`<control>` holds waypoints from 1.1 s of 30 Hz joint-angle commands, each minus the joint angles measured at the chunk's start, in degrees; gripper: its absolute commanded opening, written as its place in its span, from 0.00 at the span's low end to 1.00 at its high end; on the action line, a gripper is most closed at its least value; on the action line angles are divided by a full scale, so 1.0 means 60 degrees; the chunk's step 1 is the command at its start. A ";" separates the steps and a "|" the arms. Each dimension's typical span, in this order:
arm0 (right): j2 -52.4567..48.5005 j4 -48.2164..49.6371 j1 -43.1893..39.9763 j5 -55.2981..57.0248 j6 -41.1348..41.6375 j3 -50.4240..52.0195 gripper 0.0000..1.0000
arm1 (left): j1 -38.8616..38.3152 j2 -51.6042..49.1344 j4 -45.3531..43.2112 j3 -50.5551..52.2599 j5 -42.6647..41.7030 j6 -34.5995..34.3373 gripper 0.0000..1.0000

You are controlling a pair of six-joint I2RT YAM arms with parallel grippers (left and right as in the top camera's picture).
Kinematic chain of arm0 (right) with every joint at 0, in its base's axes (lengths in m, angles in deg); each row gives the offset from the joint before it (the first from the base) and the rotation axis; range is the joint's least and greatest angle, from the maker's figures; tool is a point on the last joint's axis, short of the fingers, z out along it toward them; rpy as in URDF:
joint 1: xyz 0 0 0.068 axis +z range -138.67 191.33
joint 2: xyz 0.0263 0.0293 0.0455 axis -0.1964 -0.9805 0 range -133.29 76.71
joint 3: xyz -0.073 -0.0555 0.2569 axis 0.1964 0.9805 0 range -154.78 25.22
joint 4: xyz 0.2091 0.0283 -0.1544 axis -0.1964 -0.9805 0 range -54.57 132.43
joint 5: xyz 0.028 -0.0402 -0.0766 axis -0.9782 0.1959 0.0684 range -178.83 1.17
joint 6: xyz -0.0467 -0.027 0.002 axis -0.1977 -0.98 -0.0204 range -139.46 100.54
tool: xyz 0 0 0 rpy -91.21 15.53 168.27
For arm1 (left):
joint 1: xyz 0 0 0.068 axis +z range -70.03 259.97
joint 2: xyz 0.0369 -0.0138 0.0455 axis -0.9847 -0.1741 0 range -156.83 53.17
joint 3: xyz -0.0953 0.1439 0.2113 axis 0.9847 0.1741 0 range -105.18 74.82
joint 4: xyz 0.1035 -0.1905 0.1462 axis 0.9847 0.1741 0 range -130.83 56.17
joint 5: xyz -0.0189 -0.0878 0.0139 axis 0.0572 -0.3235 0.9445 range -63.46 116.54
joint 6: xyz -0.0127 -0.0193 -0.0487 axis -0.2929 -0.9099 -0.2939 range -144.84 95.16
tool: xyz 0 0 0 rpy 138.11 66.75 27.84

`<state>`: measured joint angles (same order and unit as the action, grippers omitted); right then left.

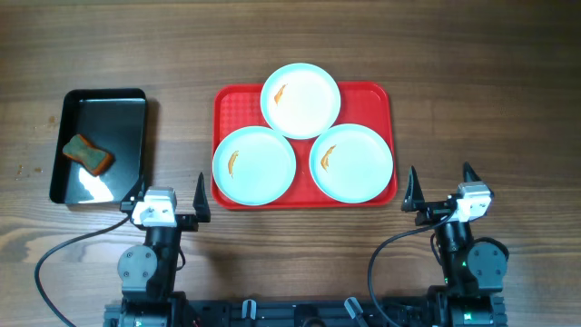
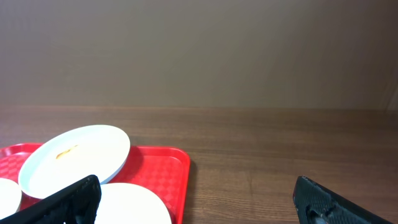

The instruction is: Clean dirty plates on tray and stack at the side

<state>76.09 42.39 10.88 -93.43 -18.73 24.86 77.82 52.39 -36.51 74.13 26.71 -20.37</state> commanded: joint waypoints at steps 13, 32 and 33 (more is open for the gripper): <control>0.0015 0.0022 -0.0036 0.0127 -0.0117 0.0007 1.00 | -0.0033 0.0102 -0.5034 -0.0033 -0.7253 -0.2896 1.00; -0.0004 0.0022 -0.0036 0.0127 -0.0120 0.0007 1.00 | 0.1191 -1.3908 0.8601 -1.4265 0.1446 -0.4630 1.00; -0.0004 0.0022 -0.0036 0.0127 -0.0117 0.0007 1.00 | 0.1555 -1.4324 0.8266 -1.4265 0.1093 -0.4918 1.00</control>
<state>75.81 42.37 10.88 -93.26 -18.75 24.86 81.62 -27.73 15.69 -9.19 25.29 -36.61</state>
